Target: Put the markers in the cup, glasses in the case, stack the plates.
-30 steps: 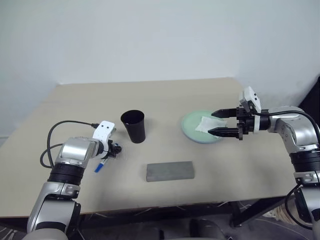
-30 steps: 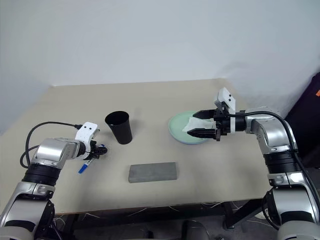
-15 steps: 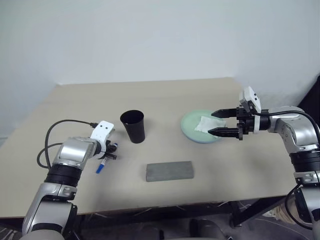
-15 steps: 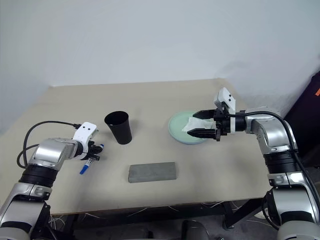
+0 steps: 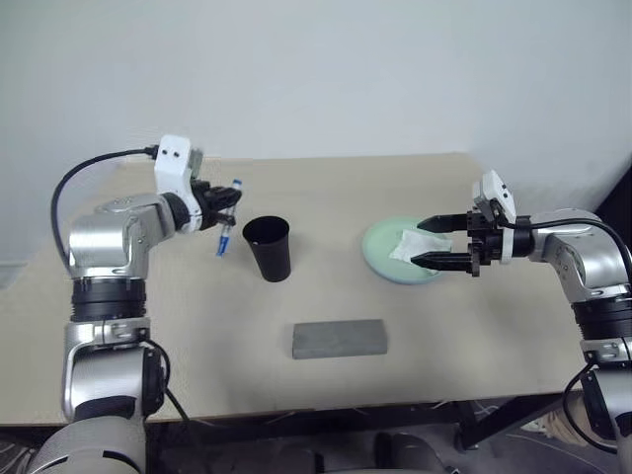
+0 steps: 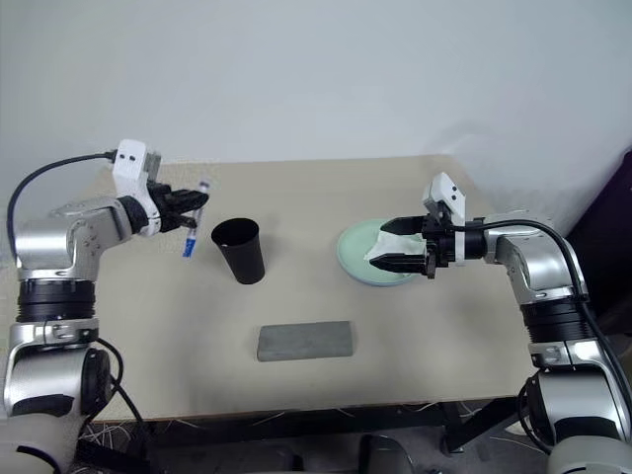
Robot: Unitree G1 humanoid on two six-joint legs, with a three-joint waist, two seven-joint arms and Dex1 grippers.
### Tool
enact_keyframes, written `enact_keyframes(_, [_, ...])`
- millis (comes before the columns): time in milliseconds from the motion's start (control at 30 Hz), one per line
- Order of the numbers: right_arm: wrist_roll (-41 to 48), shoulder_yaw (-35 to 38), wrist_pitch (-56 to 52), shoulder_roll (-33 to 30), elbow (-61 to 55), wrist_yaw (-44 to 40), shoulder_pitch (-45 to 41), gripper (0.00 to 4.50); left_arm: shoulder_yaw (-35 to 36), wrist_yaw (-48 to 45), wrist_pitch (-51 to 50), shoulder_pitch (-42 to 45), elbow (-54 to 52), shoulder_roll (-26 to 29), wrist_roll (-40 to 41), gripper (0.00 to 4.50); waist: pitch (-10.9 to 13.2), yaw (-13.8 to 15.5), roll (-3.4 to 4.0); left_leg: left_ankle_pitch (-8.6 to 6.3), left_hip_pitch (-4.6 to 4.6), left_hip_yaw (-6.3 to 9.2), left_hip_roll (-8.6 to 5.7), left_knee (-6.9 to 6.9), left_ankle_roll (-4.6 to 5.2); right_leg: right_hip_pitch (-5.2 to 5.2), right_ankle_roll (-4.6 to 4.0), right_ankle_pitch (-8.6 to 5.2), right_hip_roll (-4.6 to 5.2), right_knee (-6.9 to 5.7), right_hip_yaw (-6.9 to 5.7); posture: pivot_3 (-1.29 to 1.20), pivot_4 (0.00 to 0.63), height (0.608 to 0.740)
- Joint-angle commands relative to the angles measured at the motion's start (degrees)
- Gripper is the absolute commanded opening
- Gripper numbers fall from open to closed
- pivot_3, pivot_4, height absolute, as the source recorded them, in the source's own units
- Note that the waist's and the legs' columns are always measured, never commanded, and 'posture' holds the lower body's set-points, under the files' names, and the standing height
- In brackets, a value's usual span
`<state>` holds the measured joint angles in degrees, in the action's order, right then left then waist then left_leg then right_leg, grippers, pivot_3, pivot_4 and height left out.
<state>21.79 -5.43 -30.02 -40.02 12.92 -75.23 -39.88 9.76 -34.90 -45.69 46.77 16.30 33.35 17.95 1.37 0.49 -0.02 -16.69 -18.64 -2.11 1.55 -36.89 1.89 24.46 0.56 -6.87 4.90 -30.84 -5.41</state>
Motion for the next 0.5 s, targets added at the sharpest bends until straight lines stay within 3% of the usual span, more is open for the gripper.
enact_keyframes(33, [0.51,1.26,0.58,-0.20,-1.04,-0.12,-1.38,4.50,1.04,2.47,8.67,3.29,-0.36,-2.60,-0.55,0.14,0.00,0.00,0.00,0.00,0.01,0.00,0.00,0.02,0.00,-0.02,0.00,0.00,-0.01,0.00,0.00,0.00,0.000,0.726])
enact_keyframes(500, [0.86,1.60,0.05,-0.43,-1.91,0.18,-0.87,4.50,-4.13,2.60,24.54,-0.49,7.09,-7.47,-5.56,0.14,-0.01,-0.01,0.01,0.02,0.04,-0.07,0.02,-0.06,0.02,-0.06,0.00,0.00,-0.02,0.02,0.02,0.00,0.000,0.726])
